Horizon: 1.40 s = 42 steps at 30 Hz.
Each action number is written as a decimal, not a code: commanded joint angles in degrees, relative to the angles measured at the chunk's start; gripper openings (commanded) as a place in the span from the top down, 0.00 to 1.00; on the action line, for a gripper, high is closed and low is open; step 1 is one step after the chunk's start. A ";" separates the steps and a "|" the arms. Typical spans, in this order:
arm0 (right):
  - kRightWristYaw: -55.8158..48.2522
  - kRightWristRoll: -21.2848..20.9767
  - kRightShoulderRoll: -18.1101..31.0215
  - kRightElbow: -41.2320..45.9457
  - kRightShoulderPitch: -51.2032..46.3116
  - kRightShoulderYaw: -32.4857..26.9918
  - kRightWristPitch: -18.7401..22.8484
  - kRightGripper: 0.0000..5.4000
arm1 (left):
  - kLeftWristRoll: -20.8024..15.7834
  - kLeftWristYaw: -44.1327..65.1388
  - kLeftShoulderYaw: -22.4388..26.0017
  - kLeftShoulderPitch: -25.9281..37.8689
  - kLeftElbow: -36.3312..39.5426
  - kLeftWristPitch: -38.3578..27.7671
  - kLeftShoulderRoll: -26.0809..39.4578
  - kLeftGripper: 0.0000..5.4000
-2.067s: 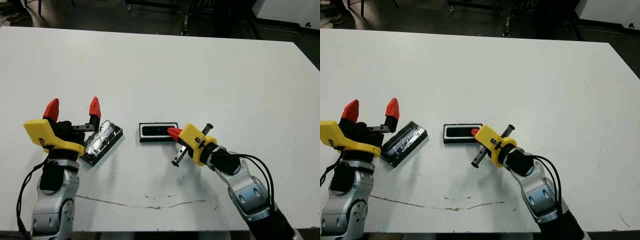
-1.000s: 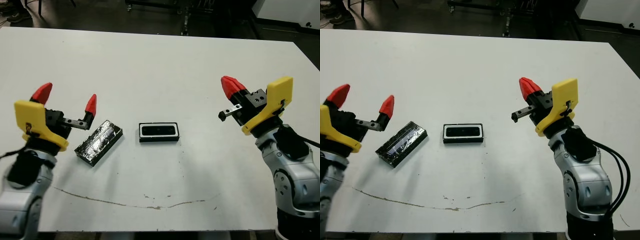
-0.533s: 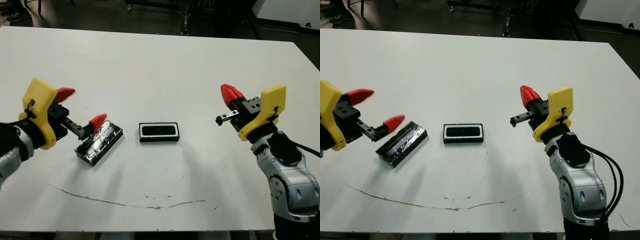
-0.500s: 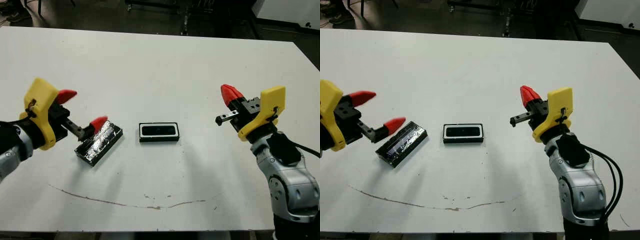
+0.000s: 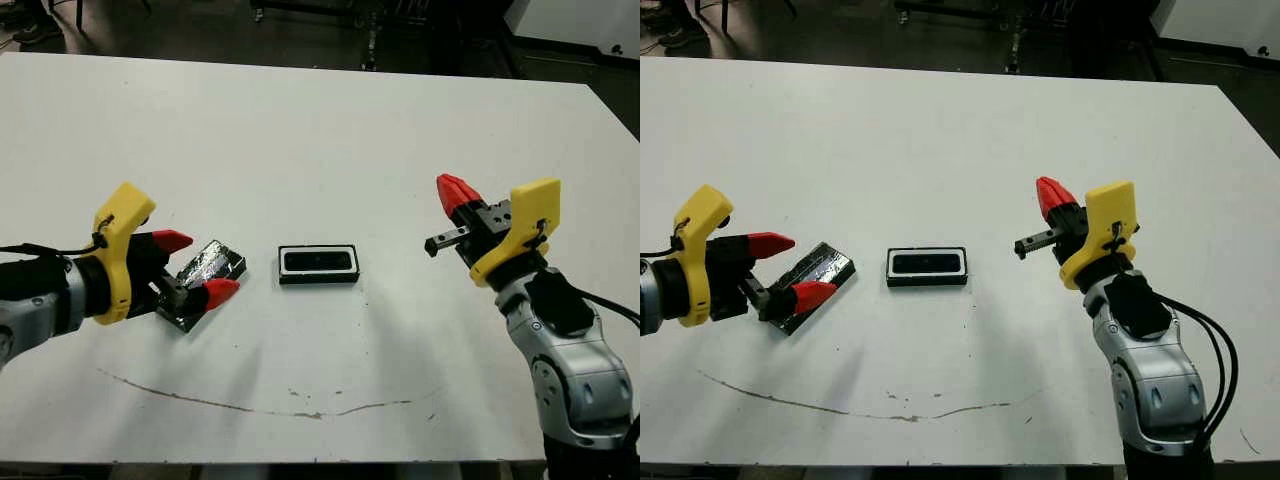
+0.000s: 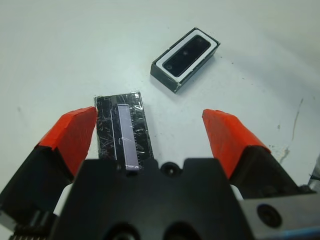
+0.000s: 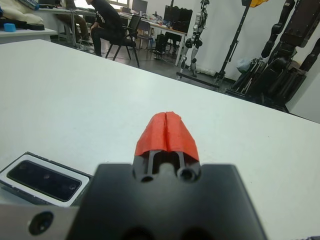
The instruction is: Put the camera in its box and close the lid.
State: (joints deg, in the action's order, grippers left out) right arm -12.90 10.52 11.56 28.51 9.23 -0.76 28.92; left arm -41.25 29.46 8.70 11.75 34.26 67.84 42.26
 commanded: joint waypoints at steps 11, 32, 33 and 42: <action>-0.15 -0.79 0.61 -0.06 -1.71 0.32 -0.67 1.00 | 4.07 -3.20 -4.48 -1.96 0.14 -1.46 -1.12 0.00; -1.68 -0.47 0.70 -1.08 -1.81 0.87 -2.21 1.00 | 8.04 -6.34 -6.19 -1.48 -1.12 -0.44 -2.27 0.00; -1.64 -0.50 0.71 -1.00 -1.85 0.89 -2.01 1.00 | 8.55 -6.43 -6.35 -1.57 -1.23 -0.82 -2.22 0.00; -1.72 -0.61 0.71 -1.19 -1.96 0.97 -2.00 1.00 | 12.24 -6.55 -8.07 -1.34 -2.06 -2.14 -1.98 0.00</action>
State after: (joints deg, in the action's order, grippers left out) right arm -14.43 9.98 11.60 27.75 8.15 0.18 27.10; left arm -29.96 23.13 1.12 10.22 32.62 65.82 40.23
